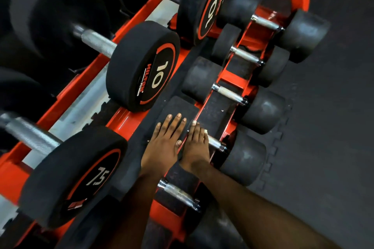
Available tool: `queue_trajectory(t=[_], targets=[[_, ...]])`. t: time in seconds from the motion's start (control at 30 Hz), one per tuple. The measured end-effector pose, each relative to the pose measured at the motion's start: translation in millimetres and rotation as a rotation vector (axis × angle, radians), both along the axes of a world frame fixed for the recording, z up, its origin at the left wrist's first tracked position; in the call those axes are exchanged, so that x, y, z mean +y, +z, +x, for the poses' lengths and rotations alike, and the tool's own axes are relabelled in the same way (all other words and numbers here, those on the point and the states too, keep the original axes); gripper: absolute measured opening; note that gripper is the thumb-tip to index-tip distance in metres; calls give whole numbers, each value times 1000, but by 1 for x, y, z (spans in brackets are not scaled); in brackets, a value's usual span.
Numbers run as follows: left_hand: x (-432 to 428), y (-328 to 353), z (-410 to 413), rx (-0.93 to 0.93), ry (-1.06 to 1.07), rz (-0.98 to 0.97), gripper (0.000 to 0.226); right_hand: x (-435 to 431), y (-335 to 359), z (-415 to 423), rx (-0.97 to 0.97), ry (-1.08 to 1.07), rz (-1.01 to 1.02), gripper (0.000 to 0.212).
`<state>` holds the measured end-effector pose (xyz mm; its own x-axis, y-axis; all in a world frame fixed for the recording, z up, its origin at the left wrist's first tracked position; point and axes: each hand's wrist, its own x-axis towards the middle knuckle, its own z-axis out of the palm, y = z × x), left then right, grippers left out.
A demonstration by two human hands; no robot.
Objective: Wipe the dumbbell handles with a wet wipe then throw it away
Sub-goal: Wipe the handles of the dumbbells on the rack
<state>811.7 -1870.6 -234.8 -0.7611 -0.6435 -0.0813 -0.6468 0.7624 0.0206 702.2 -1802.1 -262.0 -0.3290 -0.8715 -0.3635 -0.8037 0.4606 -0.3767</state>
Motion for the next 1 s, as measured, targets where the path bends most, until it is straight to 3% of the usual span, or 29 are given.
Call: queue_trajectory(t=[0.07,0.2,0.33,0.43,0.67,0.83,0.9,1.0], targets=[[0,-1,2,15,-10,11,67,-15,-3,-16,-31,-47,18,97],[-4,-1,3,36,-28,41,66,-35,2,-50,-159,-48,38,71],[-6,-3,5,35,-18,62,66,4,3,-22,-34,19,-2,111],[-7,-3,4,44,-17,75,69,17,-1,-10,57,67,11,118],[-6,-2,5,53,-18,77,75,6,5,-18,64,23,71,102],[-5,-2,5,84,-27,70,77,34,0,-30,71,-154,241,75],[-5,-2,5,97,-23,74,77,21,3,-22,64,-162,173,77],[-6,-2,5,95,-20,91,77,0,11,-6,140,44,-6,75]])
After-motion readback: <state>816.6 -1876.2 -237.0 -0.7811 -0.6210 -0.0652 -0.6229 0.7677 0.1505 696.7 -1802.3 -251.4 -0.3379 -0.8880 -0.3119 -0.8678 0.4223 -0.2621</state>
